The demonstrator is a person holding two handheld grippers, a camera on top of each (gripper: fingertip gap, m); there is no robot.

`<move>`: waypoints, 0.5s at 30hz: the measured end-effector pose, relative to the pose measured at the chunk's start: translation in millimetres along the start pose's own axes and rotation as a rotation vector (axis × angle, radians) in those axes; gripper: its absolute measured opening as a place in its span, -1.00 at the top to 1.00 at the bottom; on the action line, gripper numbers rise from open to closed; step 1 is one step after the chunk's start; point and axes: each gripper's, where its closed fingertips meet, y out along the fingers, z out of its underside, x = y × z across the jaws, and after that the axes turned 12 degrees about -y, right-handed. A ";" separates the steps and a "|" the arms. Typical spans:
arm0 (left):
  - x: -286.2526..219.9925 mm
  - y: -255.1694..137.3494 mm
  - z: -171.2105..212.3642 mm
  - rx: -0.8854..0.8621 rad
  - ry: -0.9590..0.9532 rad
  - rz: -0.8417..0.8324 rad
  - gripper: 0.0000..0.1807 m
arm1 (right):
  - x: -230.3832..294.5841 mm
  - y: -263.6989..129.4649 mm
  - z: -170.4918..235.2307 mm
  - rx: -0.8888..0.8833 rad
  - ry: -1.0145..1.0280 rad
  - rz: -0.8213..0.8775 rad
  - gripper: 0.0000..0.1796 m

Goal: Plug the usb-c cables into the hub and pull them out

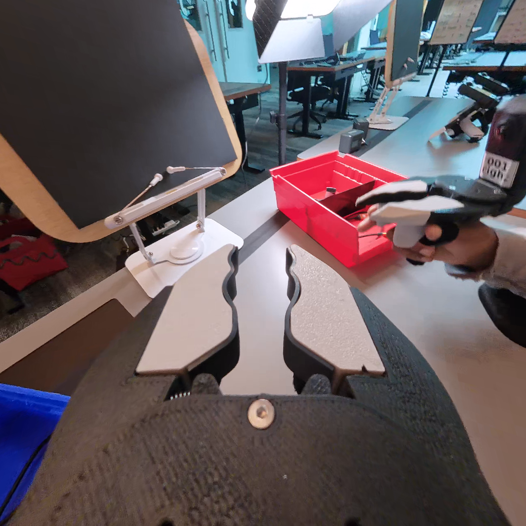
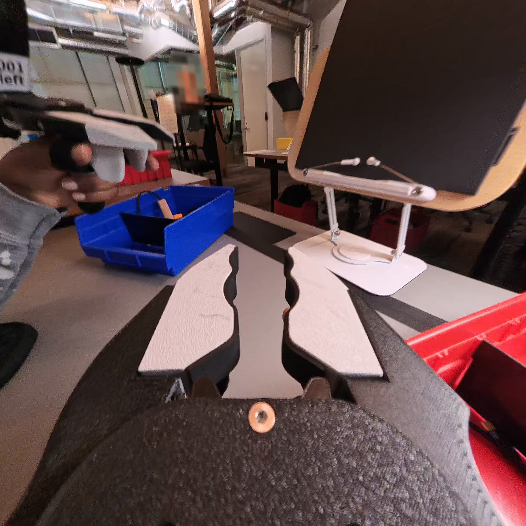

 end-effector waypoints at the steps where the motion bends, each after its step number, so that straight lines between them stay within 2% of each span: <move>1: 4.8 0.1 -0.1 -0.011 -0.002 -0.013 0.64 | 5.1 3.8 7.7 0.015 -0.012 -0.013 0.66; 6: 39.6 -7.4 1.7 -0.031 -0.004 -0.122 0.64 | 30.7 5.9 21.8 0.003 0.003 -0.043 0.67; 11: 81.9 -47.9 -9.0 -0.076 -0.074 -0.222 0.64 | 50.0 4.7 38.6 0.057 -0.050 -0.086 0.67; 15: 138.2 -86.2 -7.5 0.054 -0.077 -0.357 0.67 | 56.0 7.5 41.1 0.062 -0.043 -0.119 0.68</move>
